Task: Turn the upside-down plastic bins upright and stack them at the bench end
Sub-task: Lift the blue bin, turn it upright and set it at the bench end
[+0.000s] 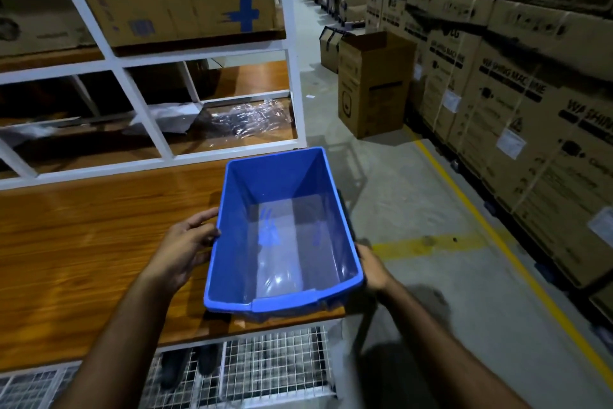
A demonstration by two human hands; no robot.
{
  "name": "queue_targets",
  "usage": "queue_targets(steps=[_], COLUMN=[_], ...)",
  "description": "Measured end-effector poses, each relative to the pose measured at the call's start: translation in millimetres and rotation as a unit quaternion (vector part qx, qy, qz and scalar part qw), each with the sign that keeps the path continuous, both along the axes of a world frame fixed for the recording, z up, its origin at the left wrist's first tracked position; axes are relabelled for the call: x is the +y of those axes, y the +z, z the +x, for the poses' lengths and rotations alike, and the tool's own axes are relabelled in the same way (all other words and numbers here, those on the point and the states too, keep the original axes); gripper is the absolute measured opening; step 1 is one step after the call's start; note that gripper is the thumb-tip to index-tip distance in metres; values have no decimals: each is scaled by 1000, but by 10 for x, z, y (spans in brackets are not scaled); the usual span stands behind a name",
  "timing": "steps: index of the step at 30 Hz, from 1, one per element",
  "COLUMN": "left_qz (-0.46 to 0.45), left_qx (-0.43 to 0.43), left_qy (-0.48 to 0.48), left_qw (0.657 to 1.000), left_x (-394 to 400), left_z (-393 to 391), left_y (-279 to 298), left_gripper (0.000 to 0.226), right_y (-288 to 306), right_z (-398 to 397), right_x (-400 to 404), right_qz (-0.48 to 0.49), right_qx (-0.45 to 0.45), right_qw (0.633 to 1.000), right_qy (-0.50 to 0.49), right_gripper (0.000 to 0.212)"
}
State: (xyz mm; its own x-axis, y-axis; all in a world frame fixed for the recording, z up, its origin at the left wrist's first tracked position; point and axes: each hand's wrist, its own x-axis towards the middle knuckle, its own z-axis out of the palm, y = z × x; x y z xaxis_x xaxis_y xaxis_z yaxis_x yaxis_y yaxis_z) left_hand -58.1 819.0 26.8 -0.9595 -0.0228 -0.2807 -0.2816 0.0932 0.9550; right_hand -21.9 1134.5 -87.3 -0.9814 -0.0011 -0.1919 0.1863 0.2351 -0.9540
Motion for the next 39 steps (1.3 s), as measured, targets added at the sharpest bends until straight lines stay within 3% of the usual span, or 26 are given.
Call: queue_targets(steps=[3,9,22,32,39], left_qz=[-3,-1,5,-22,-27], left_qx=[-1,-4,-15,-22,-24], left_qy=[3,9,6,22,17], left_qw=[1000,1000,1000,999,999], left_x=[7,-7,-4,87,112], left_z=[3,6,-7,-10,7], left_y=[3,14,69,91,109], left_gripper=[43,44,42,40,43], right_y=[-43,-138,-205,-206,-229], right_z=[43,147,78,74,48], right_x=[-67,-136,-199,-167,-124], right_qz=[-43,-107,-48,-65,-36], right_qx=[1,4,34,13,-18], right_qw=[999,994,998,998,999], right_qy=[-18,-17,0,1,19], right_gripper=[19,27,31,16,36])
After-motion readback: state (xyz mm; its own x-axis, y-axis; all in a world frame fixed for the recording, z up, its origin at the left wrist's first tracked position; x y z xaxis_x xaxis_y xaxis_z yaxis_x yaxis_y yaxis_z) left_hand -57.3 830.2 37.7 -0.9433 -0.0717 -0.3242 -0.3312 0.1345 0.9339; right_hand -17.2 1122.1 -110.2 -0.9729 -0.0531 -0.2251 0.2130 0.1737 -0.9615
